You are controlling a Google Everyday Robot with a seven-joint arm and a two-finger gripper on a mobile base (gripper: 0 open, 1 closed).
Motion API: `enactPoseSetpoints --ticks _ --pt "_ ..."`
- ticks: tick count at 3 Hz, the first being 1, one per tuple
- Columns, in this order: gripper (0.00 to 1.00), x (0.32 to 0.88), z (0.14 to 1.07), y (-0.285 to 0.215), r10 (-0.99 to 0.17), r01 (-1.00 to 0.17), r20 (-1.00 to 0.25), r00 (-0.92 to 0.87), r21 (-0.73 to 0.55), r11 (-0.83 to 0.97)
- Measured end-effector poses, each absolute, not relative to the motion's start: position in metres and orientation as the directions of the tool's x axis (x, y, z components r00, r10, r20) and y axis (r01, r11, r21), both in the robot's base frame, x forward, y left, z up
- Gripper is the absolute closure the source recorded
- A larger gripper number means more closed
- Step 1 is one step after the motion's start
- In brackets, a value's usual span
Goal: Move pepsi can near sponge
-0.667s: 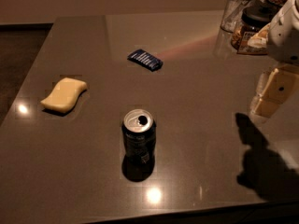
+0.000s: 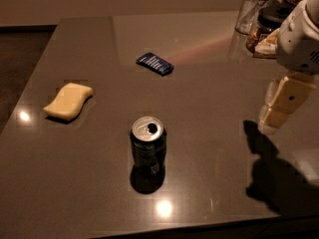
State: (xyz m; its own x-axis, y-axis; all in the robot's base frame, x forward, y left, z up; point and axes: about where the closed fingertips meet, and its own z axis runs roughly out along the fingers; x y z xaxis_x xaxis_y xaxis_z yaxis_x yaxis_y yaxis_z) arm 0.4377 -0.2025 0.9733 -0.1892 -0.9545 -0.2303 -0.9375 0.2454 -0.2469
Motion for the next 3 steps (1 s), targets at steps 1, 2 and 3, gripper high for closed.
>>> enactPoseSetpoints --ticks 1,2,3 --pt "0.0 0.437 0.959 -0.183 -0.948 -0.951 -0.278 -0.156 -0.218 0.221" --pt "0.0 0.436 0.944 -0.155 -0.924 -0.968 -0.365 -0.115 -0.167 0.187" --pt "0.0 0.433 0.927 -0.12 -0.882 -0.983 -0.467 -0.064 -0.122 0.136"
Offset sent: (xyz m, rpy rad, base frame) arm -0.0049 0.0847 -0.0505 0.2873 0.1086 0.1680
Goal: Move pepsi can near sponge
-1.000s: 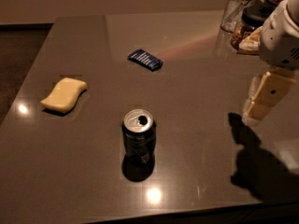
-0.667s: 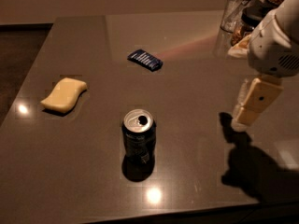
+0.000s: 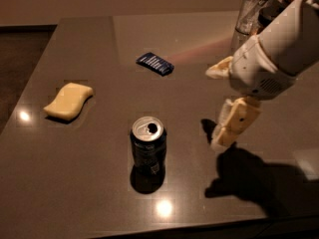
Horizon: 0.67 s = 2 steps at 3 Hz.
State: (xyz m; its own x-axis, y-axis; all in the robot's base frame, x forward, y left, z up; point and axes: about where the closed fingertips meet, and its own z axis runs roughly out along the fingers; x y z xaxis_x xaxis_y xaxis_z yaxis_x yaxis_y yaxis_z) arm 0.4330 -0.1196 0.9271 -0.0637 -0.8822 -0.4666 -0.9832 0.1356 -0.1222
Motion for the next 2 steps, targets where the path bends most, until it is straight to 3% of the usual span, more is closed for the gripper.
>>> enactPoseSetpoints --ticks 2 --pt "0.0 0.417 0.907 -0.051 -0.723 -0.999 -0.69 0.038 -0.054 -0.001"
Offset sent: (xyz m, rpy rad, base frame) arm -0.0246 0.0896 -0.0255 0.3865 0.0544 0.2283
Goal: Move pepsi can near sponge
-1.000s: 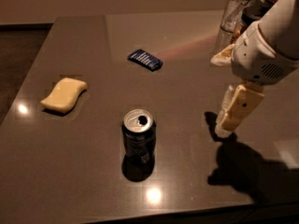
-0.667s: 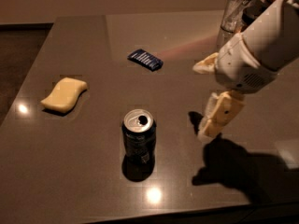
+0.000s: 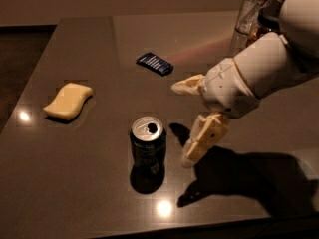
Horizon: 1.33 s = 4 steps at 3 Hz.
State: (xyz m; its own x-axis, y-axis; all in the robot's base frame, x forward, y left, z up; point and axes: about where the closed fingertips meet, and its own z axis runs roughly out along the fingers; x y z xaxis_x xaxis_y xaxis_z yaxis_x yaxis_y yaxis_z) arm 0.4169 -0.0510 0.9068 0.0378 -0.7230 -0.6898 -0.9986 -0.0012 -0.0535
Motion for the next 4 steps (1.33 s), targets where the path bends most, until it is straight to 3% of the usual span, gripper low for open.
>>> enactPoseSetpoints --ticks 2,4 --pt "0.0 0.394 0.904 -0.009 -0.645 -0.988 -0.752 0.132 -0.044 -0.151" --pt "0.46 0.38 0.906 0.013 -0.635 -0.965 -0.753 0.174 -0.001 -0.264"
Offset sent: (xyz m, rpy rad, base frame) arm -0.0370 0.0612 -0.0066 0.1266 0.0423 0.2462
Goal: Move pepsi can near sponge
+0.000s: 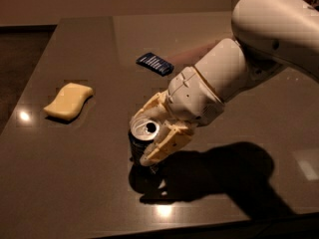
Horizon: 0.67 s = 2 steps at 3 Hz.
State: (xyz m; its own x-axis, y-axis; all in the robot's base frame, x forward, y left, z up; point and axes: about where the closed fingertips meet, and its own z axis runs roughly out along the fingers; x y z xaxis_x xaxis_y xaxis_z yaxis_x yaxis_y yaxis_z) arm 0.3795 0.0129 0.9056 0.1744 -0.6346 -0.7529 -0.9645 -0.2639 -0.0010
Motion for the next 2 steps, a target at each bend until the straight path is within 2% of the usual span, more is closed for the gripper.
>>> enactPoseSetpoints --ticks 1,2 --pt "0.77 0.399 0.917 0.019 -0.661 -0.968 -0.73 0.176 -0.006 -0.251" --pt "0.98 0.42 0.932 0.032 -0.665 -0.971 -0.724 0.185 -0.03 -0.238"
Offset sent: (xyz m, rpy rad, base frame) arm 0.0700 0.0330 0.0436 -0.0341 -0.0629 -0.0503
